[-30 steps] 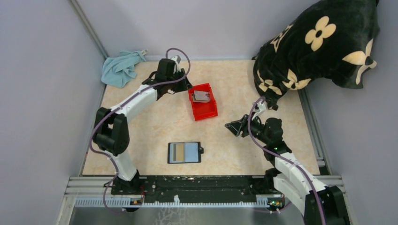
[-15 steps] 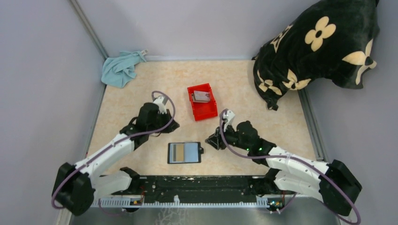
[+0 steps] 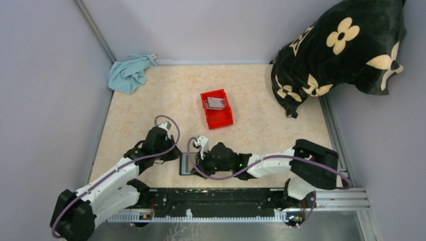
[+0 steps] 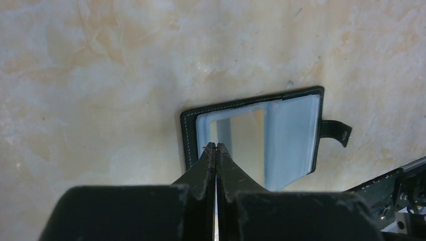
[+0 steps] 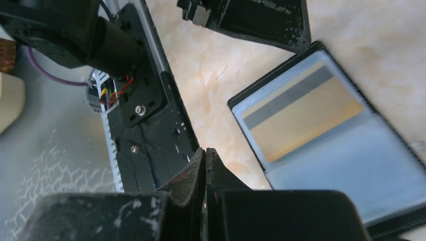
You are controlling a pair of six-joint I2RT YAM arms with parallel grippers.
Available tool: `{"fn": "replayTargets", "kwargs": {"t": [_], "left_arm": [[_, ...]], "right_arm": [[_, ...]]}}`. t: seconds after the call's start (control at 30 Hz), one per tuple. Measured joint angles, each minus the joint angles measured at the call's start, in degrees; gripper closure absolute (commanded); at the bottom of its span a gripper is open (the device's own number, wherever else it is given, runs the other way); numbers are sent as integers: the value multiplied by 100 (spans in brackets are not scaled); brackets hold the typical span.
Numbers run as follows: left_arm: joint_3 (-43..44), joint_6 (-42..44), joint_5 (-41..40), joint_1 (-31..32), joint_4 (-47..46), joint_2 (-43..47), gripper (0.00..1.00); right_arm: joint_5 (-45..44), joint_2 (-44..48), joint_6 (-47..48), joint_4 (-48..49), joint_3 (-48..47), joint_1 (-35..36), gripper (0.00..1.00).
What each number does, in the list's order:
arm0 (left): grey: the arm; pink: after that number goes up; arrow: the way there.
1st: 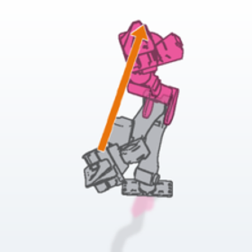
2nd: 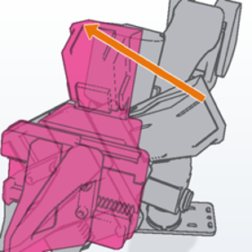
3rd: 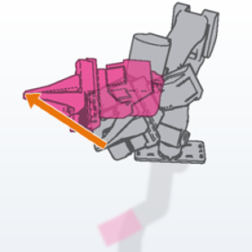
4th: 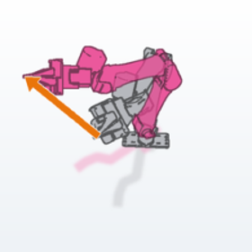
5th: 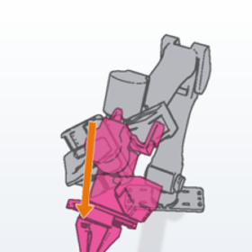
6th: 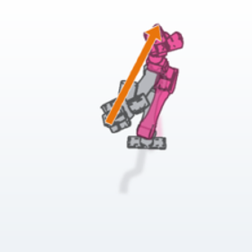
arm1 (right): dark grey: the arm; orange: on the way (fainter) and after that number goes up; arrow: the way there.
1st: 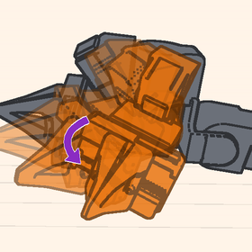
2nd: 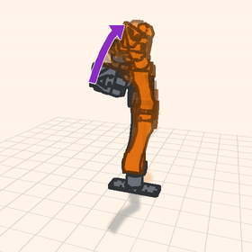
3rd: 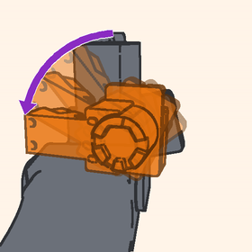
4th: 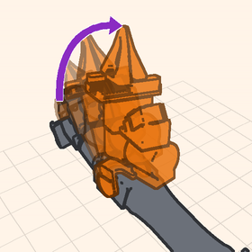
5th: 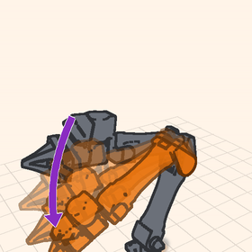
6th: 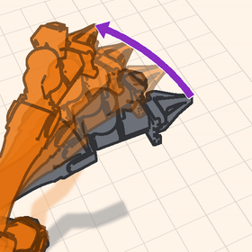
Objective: Take the credit cards out of the card holder
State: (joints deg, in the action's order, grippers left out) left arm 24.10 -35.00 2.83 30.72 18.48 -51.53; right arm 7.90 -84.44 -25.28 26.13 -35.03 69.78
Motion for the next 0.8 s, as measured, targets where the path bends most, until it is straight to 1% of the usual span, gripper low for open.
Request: {"fn": "replayTargets", "kwargs": {"t": [0.07, 0.17, 0.3, 0.4, 0.53, 0.8], "left_arm": [[-184, -105, 42, 0, -4, 46, 100], [-380, -192, 87, 0, -2, 87, 100], [-415, -227, 127, 0, -55, 85, 100], [-415, -214, 199, 0, -151, 55, 100], [-415, -160, 339, 0, -304, 44, 100], [-461, -157, 555, 0, -479, 262, 100]], "right_arm": [[101, -455, -192, 339, -13, 138, 100], [103, -756, -310, 407, -11, 232, 100], [-140, -835, -345, 59, -11, 483, 100], [-380, -835, -345, -155, -11, 533, 100], [-691, -859, -345, -592, -11, 378, 100], [-828, -861, -308, -612, 2, -264, 100]]}}
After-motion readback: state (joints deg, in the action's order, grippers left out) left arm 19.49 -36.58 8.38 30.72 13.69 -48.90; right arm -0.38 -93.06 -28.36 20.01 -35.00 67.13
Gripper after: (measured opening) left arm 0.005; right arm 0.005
